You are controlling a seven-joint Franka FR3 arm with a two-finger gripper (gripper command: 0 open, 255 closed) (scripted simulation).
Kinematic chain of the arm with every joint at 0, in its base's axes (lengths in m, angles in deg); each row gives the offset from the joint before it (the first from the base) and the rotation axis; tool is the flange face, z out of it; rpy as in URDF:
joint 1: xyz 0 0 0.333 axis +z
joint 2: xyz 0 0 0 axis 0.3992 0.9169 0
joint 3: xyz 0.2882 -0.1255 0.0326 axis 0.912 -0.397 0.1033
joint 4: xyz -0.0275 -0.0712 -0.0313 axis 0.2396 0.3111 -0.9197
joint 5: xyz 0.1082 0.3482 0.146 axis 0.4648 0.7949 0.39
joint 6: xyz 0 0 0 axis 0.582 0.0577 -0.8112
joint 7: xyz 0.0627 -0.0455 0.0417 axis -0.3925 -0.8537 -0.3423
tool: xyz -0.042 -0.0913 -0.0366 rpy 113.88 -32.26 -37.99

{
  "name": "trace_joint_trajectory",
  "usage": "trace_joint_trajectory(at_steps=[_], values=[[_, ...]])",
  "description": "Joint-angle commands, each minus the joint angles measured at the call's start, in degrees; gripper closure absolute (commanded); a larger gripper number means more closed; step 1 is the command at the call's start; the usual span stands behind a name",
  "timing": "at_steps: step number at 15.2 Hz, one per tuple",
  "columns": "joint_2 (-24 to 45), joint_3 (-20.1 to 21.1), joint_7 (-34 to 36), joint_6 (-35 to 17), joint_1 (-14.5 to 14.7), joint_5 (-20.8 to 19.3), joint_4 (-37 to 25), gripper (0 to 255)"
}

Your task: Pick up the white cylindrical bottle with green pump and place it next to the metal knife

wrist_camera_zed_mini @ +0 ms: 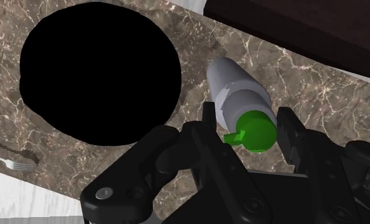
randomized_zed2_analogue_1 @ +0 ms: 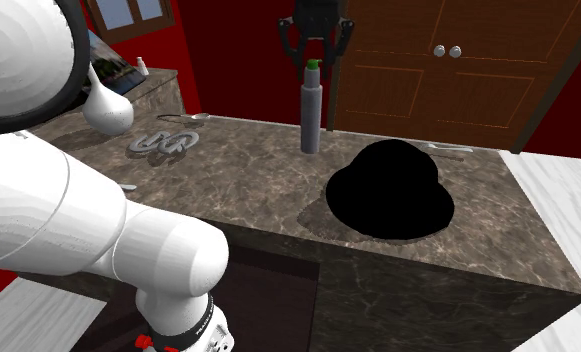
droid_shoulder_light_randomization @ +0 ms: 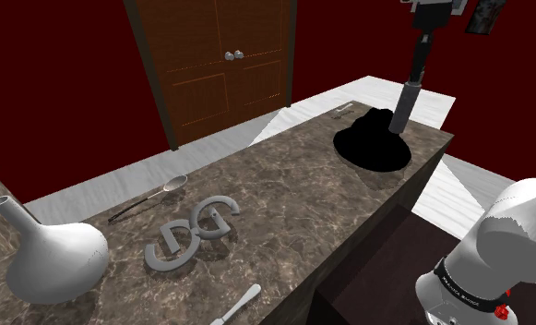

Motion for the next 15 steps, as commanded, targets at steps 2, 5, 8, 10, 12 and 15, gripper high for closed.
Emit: trace_joint_trajectory(at_steps=[2, 5, 8, 10, 12, 15], values=[[0.8, 0.1, -0.4, 2.3, 0.1, 0.2, -3.1, 255], [0.4, 1.2, 1.0, 3.5, 0.5, 0.7, -3.7, 255], [-1.5, 4.7, 5.6, 4.1, 1.5, 2.1, -1.8, 255], [-2.5, 7.0, 8.5, 4.4, 2.2, 3.3, -0.9, 255], [-3.2, 9.2, 11.5, 4.7, 2.9, 4.6, -0.2, 255], [-3.9, 12.5, 15.9, 4.9, 4.0, 6.6, 0.4, 255]])
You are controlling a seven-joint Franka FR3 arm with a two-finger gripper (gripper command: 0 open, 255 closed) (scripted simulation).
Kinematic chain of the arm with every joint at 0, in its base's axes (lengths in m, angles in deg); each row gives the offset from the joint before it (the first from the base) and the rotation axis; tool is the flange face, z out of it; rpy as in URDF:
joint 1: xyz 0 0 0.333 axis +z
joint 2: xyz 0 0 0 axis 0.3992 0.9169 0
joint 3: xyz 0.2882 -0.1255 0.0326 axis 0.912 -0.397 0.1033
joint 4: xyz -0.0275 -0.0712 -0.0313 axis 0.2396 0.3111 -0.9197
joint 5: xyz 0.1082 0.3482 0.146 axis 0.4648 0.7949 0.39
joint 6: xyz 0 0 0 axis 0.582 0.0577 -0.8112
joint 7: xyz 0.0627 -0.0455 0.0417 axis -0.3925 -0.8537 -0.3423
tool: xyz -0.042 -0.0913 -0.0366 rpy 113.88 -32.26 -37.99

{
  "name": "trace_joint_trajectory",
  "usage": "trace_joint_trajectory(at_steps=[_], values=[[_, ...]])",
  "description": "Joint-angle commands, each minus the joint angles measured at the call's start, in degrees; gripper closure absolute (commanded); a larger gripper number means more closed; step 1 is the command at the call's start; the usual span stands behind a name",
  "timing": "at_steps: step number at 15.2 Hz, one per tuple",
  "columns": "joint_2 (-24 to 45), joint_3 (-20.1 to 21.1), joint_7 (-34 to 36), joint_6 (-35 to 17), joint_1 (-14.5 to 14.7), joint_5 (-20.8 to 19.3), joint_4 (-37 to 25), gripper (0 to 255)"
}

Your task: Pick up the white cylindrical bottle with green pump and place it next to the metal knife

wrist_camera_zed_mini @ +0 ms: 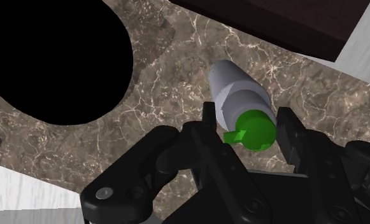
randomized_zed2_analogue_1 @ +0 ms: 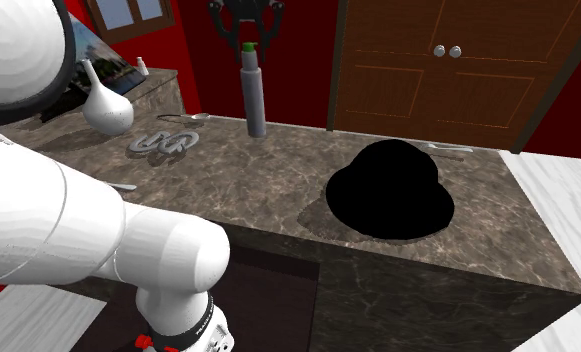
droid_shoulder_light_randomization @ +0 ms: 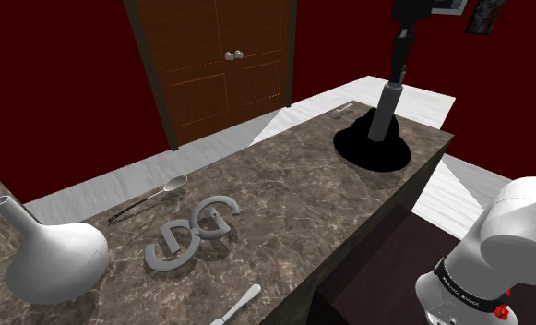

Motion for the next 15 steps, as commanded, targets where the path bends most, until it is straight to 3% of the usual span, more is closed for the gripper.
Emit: trace_joint_trajectory(at_steps=[1, 15], values=[[-0.3, 2.5, 3.3, 0.4, 0.8, 1.6, 0.1, 255], [5.0, 17.9, 23.9, -0.2, 6.0, 10.4, -5.2, 255]])
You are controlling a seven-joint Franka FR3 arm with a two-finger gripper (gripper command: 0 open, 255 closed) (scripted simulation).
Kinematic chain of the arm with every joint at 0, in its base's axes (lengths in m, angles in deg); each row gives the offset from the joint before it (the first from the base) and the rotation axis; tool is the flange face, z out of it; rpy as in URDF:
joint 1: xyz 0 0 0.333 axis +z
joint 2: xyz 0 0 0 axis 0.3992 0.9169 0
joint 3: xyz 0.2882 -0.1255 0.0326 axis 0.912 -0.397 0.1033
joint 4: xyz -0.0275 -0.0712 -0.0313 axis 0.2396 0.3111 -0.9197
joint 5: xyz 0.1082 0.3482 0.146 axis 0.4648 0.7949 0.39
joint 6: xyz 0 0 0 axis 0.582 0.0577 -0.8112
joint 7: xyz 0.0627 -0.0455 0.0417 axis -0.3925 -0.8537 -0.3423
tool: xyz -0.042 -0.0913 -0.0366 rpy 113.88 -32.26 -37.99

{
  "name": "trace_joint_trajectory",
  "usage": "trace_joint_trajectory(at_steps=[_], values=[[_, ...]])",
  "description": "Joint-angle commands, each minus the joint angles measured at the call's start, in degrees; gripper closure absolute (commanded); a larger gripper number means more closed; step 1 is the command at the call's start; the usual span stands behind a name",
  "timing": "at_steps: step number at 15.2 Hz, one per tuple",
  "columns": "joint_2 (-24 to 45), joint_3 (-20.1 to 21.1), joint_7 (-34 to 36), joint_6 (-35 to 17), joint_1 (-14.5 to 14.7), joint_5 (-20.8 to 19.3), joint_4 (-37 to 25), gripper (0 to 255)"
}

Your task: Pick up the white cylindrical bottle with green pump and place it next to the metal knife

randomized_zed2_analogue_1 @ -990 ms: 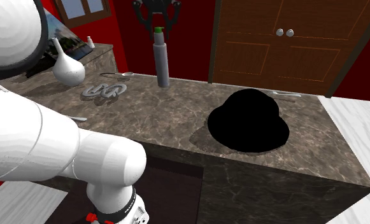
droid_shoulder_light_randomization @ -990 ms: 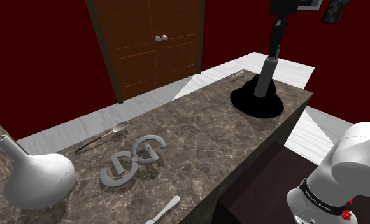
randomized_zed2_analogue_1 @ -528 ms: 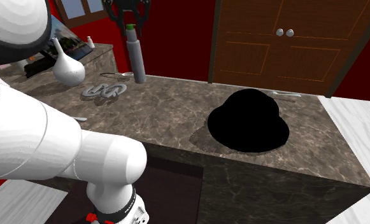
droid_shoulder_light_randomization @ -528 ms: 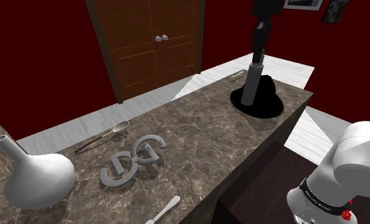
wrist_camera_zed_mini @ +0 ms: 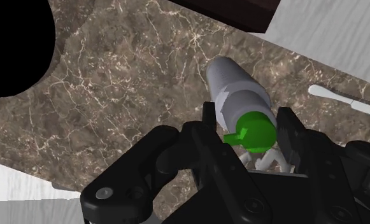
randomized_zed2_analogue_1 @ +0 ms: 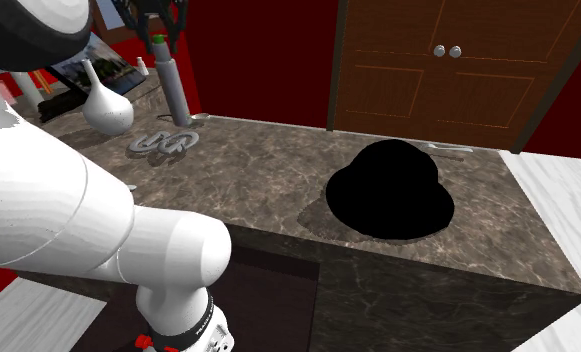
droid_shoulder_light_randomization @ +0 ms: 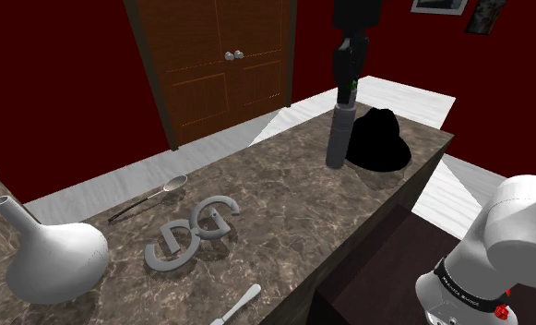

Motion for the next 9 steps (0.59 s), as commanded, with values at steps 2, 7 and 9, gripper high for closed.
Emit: trace_joint_trajectory(at_steps=[2, 7, 9], values=[[2.4, 3.3, 4.7, -0.2, 1.0, 1.4, -2.5, 255], [8.0, 8.9, 12.4, -0.8, 2.8, 2.4, -8.1, 255], [10.7, 11.2, 15.6, -0.9, 3.5, 2.4, -10.9, 255]])
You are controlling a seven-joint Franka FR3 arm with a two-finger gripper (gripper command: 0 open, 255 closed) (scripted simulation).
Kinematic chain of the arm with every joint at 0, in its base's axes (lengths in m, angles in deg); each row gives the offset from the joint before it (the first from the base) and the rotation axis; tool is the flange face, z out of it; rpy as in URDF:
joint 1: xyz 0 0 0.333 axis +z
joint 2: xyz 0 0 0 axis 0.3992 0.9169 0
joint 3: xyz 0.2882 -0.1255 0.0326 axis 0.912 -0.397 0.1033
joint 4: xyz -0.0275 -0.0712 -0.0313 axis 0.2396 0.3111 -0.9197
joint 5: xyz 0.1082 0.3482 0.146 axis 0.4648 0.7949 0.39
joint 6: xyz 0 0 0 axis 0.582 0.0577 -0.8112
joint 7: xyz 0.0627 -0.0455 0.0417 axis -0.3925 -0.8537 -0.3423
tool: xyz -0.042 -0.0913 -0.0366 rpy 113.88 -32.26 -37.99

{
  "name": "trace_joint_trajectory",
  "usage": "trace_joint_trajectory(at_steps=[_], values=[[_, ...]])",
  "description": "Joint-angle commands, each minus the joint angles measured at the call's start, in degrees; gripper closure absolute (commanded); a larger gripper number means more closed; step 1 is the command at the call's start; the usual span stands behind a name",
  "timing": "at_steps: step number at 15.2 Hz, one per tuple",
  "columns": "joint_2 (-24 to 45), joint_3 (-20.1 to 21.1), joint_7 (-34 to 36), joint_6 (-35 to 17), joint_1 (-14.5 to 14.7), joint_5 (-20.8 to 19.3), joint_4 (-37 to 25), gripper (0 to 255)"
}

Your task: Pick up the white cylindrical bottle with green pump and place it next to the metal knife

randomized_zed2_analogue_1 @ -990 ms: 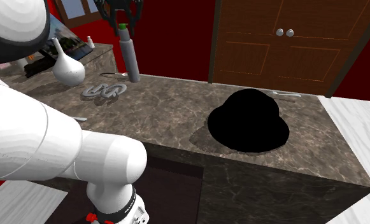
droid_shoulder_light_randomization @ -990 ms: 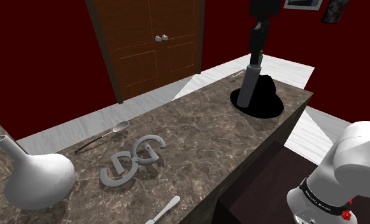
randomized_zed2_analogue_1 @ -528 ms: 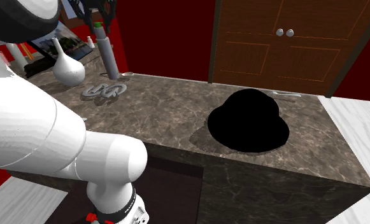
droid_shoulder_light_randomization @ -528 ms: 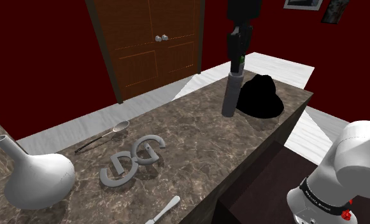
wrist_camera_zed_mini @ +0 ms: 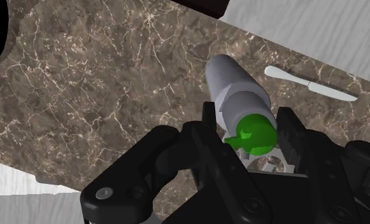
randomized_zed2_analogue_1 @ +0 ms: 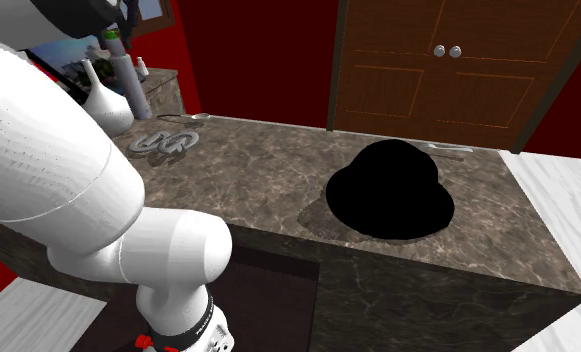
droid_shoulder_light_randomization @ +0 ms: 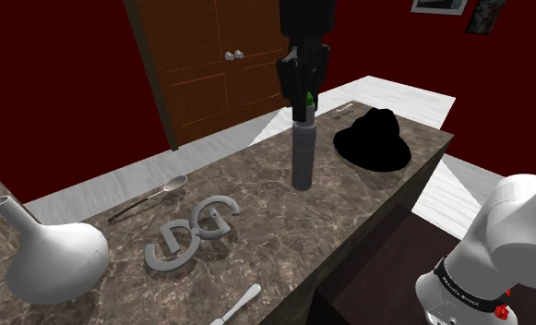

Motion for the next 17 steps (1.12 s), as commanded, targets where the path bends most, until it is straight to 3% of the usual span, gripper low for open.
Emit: trace_joint_trajectory(at_steps=[1, 17], values=[[3.6, 3.1, 4.6, 0.0, 1.1, -0.2, -3.9, 255], [-0.5, 3.0, 2.7, -12.6, 1.6, 1.2, 12.6, 255]])
